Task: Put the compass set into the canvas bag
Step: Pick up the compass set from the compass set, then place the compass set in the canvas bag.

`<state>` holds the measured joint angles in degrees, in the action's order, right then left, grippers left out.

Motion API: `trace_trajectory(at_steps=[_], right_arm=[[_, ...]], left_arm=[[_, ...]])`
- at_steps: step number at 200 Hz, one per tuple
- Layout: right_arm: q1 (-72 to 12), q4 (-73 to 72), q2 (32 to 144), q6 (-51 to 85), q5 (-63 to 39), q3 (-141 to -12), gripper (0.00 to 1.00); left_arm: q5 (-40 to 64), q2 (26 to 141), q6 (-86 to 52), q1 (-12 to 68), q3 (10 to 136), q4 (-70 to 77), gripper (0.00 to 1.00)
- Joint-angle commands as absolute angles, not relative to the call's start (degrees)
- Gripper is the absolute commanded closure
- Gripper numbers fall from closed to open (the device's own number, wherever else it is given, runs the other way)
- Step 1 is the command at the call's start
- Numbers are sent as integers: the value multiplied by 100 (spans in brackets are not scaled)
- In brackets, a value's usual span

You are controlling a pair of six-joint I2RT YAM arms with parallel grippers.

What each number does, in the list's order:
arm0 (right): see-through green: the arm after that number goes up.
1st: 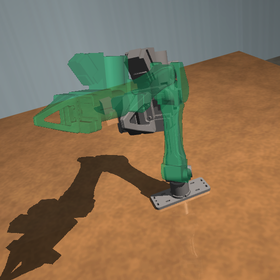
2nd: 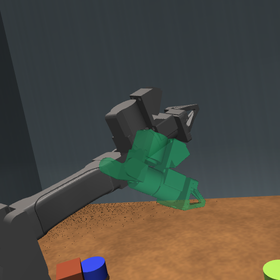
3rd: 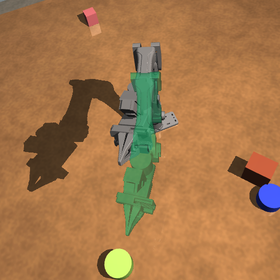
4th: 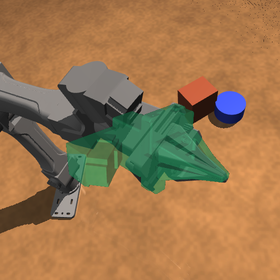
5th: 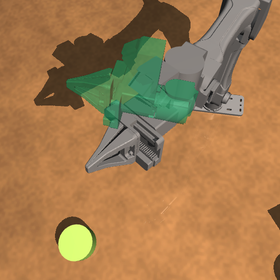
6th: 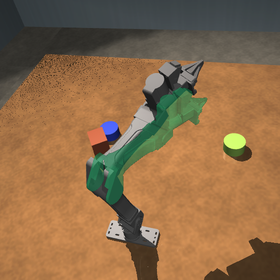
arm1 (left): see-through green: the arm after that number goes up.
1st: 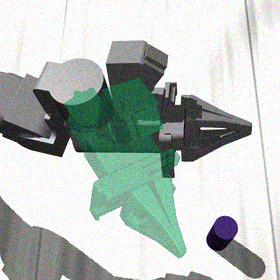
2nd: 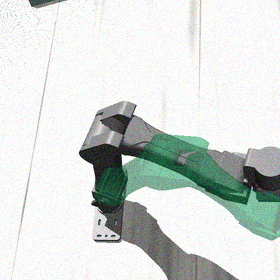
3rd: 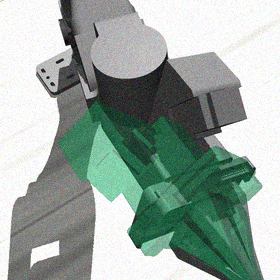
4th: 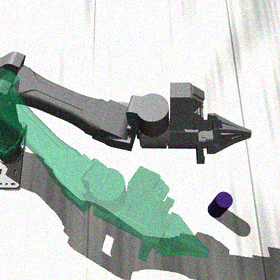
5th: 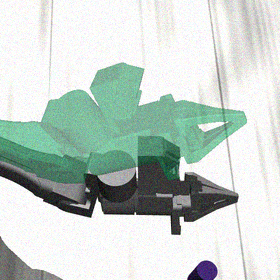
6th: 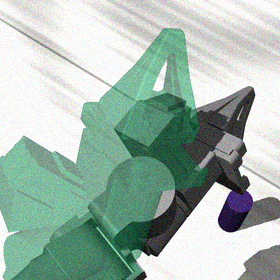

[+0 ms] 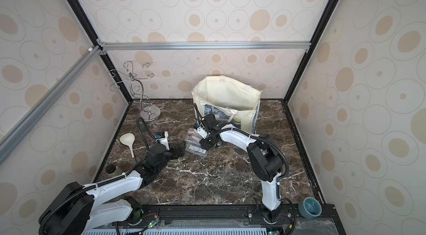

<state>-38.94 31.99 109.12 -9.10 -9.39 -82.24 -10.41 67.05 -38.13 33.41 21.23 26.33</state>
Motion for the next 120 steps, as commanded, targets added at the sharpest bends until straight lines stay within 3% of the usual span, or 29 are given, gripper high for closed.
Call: trace_trajectory(at_steps=[1, 67, 120], right_arm=[[-3938, 3493, 10522, -993, -1123, -8585, 69], [-3933, 4180, 10217, -643, -795, -10104, 71], [-3758, 5041, 10723, -949, -183, -12103, 71]], left_arm=[[-1182, 6554, -3849, 3256, 2123, 2769, 0], [-1161, 6451, -3902, 3233, 2004, 2806, 0], [-1038, 6366, -3931, 3228, 1956, 2805, 0]])
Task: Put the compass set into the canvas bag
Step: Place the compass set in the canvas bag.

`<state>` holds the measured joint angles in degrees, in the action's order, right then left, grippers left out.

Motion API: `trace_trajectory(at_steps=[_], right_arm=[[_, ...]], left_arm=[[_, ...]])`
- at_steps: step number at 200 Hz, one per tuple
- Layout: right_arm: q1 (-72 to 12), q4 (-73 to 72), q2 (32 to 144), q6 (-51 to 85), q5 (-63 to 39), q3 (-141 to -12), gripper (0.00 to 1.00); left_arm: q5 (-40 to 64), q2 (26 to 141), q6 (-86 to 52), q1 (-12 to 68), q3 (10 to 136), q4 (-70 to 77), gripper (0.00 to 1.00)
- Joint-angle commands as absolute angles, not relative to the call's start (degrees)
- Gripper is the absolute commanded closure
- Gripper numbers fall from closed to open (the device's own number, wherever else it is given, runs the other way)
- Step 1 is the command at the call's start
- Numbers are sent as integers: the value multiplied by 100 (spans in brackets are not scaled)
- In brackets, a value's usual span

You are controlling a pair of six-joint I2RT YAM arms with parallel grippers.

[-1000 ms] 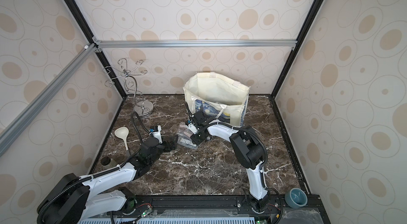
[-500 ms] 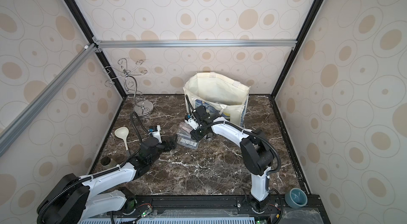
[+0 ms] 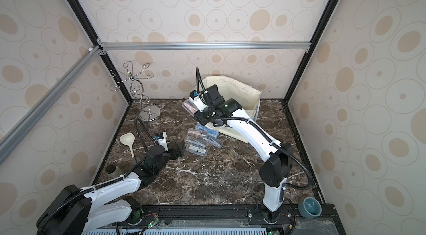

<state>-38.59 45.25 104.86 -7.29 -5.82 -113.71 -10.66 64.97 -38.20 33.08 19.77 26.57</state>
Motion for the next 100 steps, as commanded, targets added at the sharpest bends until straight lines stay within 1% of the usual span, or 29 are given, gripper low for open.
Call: trace_trajectory(at_steps=[1, 23, 45, 74, 100], right_arm=[[-3751, 5056, 10740, -958, -162, -12125, 71], [-3486, 5382, 11078, -1063, -9, -12898, 71], [-3133, 5498, 11286, -1091, -12, -13328, 71], [-2627, 5462, 11409, -1023, -100, -13211, 71], [-2173, 5312, 11382, -909, -352, -12504, 71]], left_arm=[[-1029, 6364, -3930, 3227, 1962, 2805, 0], [-953, 6361, -3881, 3231, 2008, 2684, 0], [-897, 6397, -3843, 3217, 2115, 2504, 0], [-836, 6476, -3858, 3222, 2173, 2426, 0], [-810, 6588, -3874, 3221, 2221, 2404, 0]])
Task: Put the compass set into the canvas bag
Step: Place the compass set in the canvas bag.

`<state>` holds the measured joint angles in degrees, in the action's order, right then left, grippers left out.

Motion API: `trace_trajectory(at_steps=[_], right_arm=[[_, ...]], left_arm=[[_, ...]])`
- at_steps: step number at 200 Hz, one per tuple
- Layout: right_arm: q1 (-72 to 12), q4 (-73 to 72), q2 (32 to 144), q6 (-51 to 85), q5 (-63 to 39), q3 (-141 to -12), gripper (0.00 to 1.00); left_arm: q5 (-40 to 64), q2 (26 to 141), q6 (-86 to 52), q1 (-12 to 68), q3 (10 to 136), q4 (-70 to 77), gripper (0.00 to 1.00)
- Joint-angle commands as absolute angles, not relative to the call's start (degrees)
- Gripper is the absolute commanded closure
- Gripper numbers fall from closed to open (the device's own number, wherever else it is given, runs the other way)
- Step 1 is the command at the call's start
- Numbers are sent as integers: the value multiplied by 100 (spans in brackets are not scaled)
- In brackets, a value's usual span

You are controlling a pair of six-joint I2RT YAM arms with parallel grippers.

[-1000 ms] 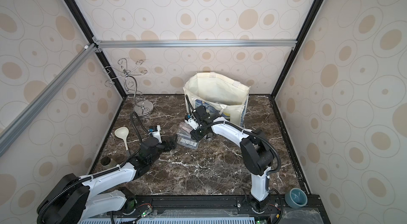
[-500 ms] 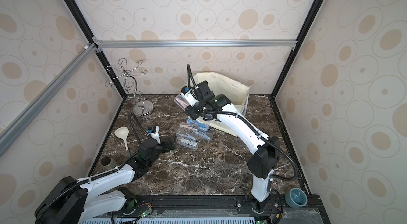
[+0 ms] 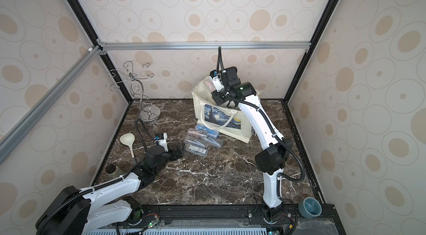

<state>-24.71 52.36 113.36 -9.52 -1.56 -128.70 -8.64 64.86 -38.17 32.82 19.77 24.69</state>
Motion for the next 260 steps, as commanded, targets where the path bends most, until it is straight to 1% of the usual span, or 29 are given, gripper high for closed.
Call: trace_trajectory(at_steps=[1, 42, 70, 98, 133, 148, 181, 203, 260], right_arm=[[-2154, 5310, 11382, -898, -356, -12483, 71], [-1630, 5357, 11423, -910, -606, -11969, 71], [-1627, 5602, 11562, -1047, -624, -11949, 70], [-1624, 5777, 11760, -1137, -379, -11926, 70], [-1627, 6018, 12017, -1230, -130, -12005, 68], [-1633, 6056, 12092, -1285, -58, -12012, 67], [-1632, 6122, 12211, -1286, -9, -12071, 65], [-1628, 6070, 12178, -1252, -117, -12094, 62], [-1631, 6023, 12139, -1218, -255, -12093, 48]], left_arm=[[-809, 6594, -3871, 3219, 2227, 2402, 0], [-659, 6890, -3748, 3224, 2512, 2222, 0], [-624, 7166, -3650, 3220, 2807, 1878, 0], [-592, 7488, -3612, 3221, 3025, 1688, 0], [-243, 7920, -3432, 3223, 3284, 1644, 0], [-124, 8069, -3280, 3225, 3457, 1277, 0], [-218, 8183, -3028, 3232, 3694, 837, 0], [-212, 8179, -2842, 3234, 3779, 677, 0], [-483, 8200, -2876, 3234, 3919, 332, 0]])
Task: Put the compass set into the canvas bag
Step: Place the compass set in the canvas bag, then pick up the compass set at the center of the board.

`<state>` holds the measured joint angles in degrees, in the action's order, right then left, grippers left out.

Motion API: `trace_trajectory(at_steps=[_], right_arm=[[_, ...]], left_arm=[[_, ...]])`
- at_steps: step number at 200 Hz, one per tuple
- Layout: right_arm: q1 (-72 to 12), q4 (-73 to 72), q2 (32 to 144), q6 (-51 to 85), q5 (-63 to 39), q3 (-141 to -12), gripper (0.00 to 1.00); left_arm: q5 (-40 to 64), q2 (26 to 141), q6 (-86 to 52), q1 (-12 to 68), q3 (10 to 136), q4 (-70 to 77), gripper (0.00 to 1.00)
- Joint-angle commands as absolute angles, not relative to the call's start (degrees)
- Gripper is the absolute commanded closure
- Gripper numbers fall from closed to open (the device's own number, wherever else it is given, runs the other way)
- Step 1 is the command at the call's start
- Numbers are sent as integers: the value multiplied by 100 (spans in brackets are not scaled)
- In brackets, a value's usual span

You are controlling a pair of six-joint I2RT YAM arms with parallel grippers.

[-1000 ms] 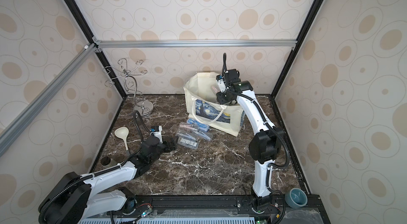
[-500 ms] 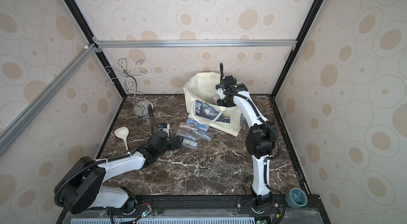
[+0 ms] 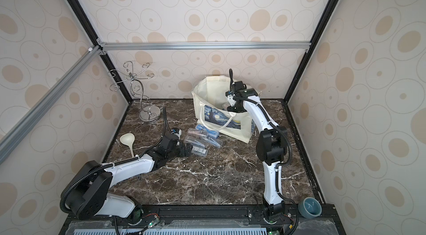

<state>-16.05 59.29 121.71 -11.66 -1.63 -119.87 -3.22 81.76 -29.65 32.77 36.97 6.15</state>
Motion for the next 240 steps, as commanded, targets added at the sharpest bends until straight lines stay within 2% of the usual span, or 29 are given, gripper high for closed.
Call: trace_trajectory(at_steps=[1, 36, 72, 139, 203, 240], right_arm=[[-1628, 6013, 12134, -1215, -255, -12094, 48], [-1631, 5917, 11999, -1175, -401, -12059, 42], [-1626, 5674, 11708, -1099, -594, -11956, 29], [-1626, 4905, 10562, -745, -1365, -11457, 16], [-1632, 3865, 8920, -448, -2537, -9700, 14], [-1627, 3145, 8026, -203, -3433, -8393, 16]], left_arm=[[-483, 8200, -2884, 3234, 3919, 329, 0], [-492, 8211, -2975, 3226, 3970, 249, 0], [-578, 8234, -2837, 3228, 4040, 156, 0], [-668, 8191, -2136, 3236, 3922, 768, 0], [-727, 7127, -1536, 3295, 2962, 2356, 0], [-746, 7040, -898, 3362, 3127, 2162, 0]])
